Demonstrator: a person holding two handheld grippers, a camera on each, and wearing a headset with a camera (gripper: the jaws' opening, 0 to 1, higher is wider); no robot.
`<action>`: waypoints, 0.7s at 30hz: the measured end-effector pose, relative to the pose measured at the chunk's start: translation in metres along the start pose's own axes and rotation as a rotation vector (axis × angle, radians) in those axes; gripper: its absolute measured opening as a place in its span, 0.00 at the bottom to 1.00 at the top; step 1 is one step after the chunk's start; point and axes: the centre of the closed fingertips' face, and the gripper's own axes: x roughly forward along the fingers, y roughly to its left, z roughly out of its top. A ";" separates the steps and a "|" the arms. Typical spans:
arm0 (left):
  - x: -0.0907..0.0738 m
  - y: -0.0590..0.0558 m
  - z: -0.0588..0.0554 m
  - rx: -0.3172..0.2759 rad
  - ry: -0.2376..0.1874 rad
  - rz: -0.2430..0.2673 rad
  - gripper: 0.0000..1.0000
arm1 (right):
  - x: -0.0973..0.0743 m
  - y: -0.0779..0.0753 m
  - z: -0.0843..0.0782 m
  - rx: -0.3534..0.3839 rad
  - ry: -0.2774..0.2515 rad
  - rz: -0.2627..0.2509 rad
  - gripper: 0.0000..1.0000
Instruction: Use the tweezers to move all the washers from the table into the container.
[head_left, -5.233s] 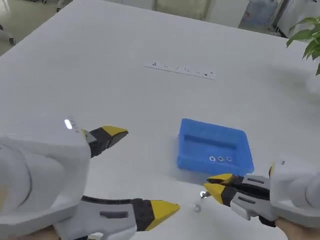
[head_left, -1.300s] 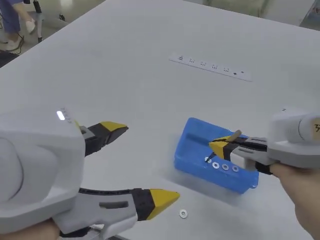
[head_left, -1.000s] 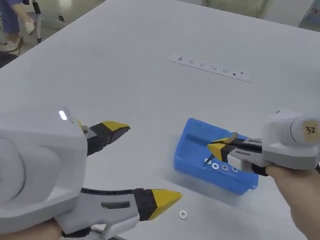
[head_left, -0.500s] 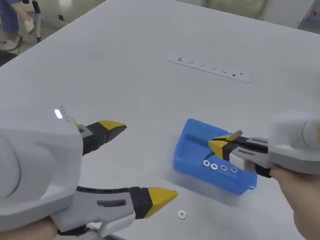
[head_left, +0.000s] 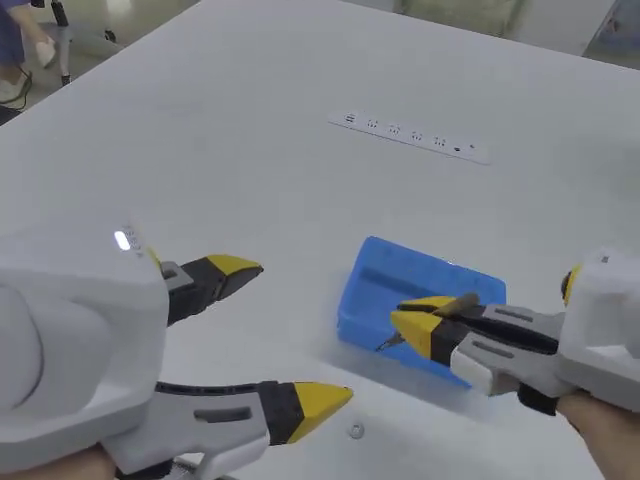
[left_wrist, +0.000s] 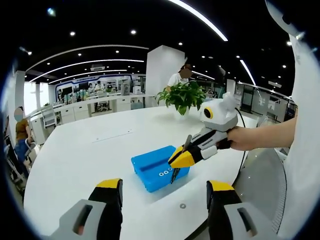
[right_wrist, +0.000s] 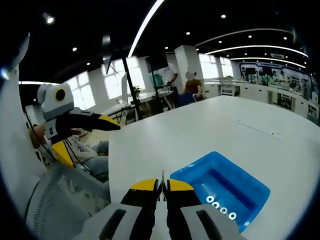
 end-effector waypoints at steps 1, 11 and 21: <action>0.001 -0.001 -0.001 0.001 0.003 -0.004 0.68 | 0.003 0.002 -0.012 0.007 0.039 0.011 0.03; 0.002 -0.004 -0.002 0.001 0.009 -0.023 0.67 | 0.016 0.019 -0.044 -0.002 0.129 0.049 0.03; 0.003 -0.006 -0.002 0.004 0.010 -0.032 0.66 | 0.020 0.025 -0.051 -0.037 0.176 0.074 0.03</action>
